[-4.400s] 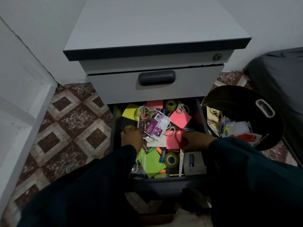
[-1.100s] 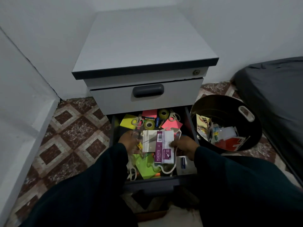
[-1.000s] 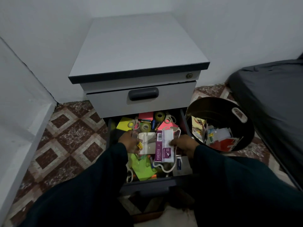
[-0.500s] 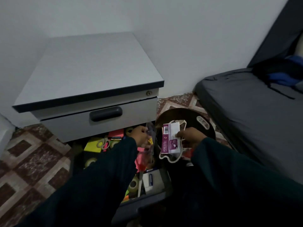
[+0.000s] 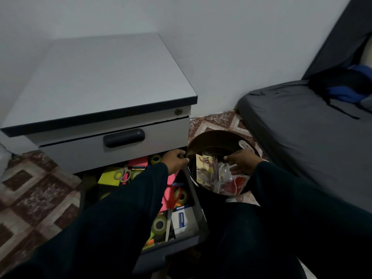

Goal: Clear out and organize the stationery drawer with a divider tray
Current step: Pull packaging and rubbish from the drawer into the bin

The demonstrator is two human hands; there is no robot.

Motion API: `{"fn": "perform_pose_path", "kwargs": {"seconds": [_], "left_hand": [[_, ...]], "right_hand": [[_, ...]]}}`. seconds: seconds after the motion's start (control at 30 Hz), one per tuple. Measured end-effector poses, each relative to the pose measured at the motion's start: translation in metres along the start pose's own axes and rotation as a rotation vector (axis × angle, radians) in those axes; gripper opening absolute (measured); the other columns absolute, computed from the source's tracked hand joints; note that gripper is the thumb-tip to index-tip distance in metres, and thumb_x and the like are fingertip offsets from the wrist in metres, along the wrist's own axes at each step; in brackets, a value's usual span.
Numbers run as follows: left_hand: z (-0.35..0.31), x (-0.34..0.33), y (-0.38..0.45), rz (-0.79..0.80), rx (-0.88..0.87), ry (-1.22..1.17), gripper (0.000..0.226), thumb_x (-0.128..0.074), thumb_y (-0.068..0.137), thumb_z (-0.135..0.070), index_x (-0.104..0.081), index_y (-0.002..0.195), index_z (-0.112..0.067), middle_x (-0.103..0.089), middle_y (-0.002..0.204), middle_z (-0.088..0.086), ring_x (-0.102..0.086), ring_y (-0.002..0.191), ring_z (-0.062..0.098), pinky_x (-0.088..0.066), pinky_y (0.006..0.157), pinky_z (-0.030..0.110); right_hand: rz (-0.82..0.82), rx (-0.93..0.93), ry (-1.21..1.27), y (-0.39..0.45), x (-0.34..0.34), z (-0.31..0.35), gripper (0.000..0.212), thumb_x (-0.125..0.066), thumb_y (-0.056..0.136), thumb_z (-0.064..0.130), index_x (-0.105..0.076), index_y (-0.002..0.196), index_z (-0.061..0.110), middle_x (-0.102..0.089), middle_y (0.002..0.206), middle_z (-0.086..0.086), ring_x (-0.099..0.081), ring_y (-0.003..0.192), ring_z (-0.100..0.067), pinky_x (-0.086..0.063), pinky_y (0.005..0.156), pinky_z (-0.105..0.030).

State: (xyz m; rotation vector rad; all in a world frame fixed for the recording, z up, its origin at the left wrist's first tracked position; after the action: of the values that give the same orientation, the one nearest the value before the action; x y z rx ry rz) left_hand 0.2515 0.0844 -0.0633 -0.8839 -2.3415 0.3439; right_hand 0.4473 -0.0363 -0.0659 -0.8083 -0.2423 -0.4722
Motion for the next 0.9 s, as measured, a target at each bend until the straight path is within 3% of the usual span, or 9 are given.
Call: {"fn": "perform_pose_path", "kwargs": {"seconds": [0.17, 0.27, 0.37, 0.47, 0.57, 0.7, 0.8, 0.87, 0.9], "left_hand": [[0.030, 0.028, -0.023, 0.003, 0.027, 0.018, 0.043, -0.057, 0.092, -0.014, -0.047, 0.133, -0.005, -0.056, 0.107, 0.015, -0.054, 0.078, 0.023, -0.040, 0.056, 0.025], [0.052, 0.046, -0.040, -0.017, 0.029, 0.035, 0.039, -0.059, 0.091, -0.013, -0.051, 0.129, -0.006, -0.060, 0.115, 0.019, -0.052, 0.066, 0.016, -0.039, 0.055, 0.023], [0.084, 0.064, -0.060, -0.009, 0.073, 0.047, 0.038, -0.061, 0.090, -0.012, -0.051, 0.126, -0.009, -0.057, 0.098, 0.014, -0.052, 0.071, 0.019, -0.039, 0.057, 0.024], [0.123, 0.082, -0.073, 0.006, 0.105, 0.093, 0.046, -0.065, 0.086, -0.008, -0.050, 0.129, -0.004, -0.063, 0.101, 0.015, -0.061, 0.086, 0.029, -0.046, 0.071, 0.031], [0.159, 0.095, -0.084, 0.030, 0.143, 0.178, 0.051, -0.068, 0.083, -0.006, -0.050, 0.132, -0.002, -0.066, 0.108, 0.019, -0.062, 0.103, 0.029, -0.047, 0.087, 0.034], [0.186, 0.094, -0.091, 0.104, 0.146, 0.363, 0.043, -0.065, 0.087, -0.010, -0.055, 0.128, -0.008, -0.064, 0.117, 0.017, -0.061, 0.104, 0.021, -0.041, 0.081, 0.020], [0.201, 0.088, -0.091, 0.186, 0.165, 0.478, 0.034, -0.061, 0.088, -0.008, -0.062, 0.122, -0.010, -0.065, 0.118, 0.013, -0.060, 0.110, 0.021, -0.042, 0.086, 0.022], [0.209, 0.080, -0.090, 0.261, 0.172, 0.535, 0.030, -0.058, 0.088, -0.004, -0.066, 0.117, -0.008, -0.064, 0.120, 0.011, -0.059, 0.113, 0.022, -0.043, 0.088, 0.023], [0.212, 0.074, -0.090, 0.309, 0.169, 0.562, 0.029, -0.057, 0.089, -0.003, -0.066, 0.116, -0.006, -0.064, 0.120, 0.011, -0.059, 0.112, 0.023, -0.044, 0.085, 0.022]], "right_hand": [[0.095, 0.075, -0.036, -0.027, -0.048, 0.023, 0.026, -0.056, 0.094, 0.012, -0.055, 0.115, -0.003, -0.050, 0.082, -0.009, -0.049, 0.063, -0.019, -0.047, 0.060, -0.029], [0.169, 0.110, -0.033, -0.039, -0.082, 0.033, 0.007, -0.056, 0.093, 0.009, -0.055, 0.095, 0.002, -0.046, 0.075, -0.008, -0.045, 0.058, -0.017, -0.044, 0.053, -0.025], [0.212, 0.137, -0.143, -0.044, -0.118, 0.037, 0.011, -0.056, 0.093, 0.009, -0.053, 0.083, 0.006, -0.048, 0.073, -0.007, -0.047, 0.057, -0.017, -0.045, 0.048, -0.023], [0.223, 0.157, -0.266, -0.043, -0.146, 0.034, 0.010, -0.058, 0.092, 0.011, -0.056, 0.083, 0.005, -0.054, 0.076, -0.007, -0.052, 0.062, -0.017, -0.047, 0.051, -0.023], [0.266, 0.184, -0.467, -0.040, -0.172, 0.025, 0.012, -0.059, 0.091, 0.011, -0.062, 0.099, 0.003, -0.058, 0.075, -0.005, -0.054, 0.062, -0.013, -0.047, 0.053, -0.021], [0.377, 0.199, -0.685, -0.034, -0.199, 0.006, 0.007, -0.061, 0.088, 0.009, -0.063, 0.095, 0.008, -0.058, 0.075, -0.002, -0.053, 0.064, -0.011, -0.044, 0.055, -0.019], [0.476, 0.166, -0.796, -0.028, -0.213, -0.013, 0.007, -0.062, 0.087, 0.007, -0.061, 0.083, 0.012, -0.058, 0.079, -0.005, -0.052, 0.064, -0.012, -0.045, 0.056, -0.019], [0.527, 0.143, -0.889, -0.025, -0.221, -0.025, 0.006, -0.060, 0.088, 0.004, -0.063, 0.094, 0.003, -0.058, 0.083, -0.009, -0.051, 0.062, -0.012, -0.044, 0.055, -0.019], [0.537, 0.138, -0.944, -0.022, -0.224, -0.032, 0.017, -0.059, 0.089, 0.003, -0.063, 0.104, -0.003, -0.059, 0.086, -0.011, -0.051, 0.062, -0.013, -0.043, 0.055, -0.020]]}}
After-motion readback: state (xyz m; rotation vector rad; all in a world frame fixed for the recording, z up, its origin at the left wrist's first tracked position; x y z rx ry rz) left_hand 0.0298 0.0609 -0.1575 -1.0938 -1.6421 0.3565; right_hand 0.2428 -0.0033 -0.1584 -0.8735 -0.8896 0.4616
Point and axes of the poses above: each hand's wrist, its own y-axis towards the middle knuckle, its own x-axis out of the back of the hand, z = x × y, the point moved 9 cm from there along y, towards the middle knuckle
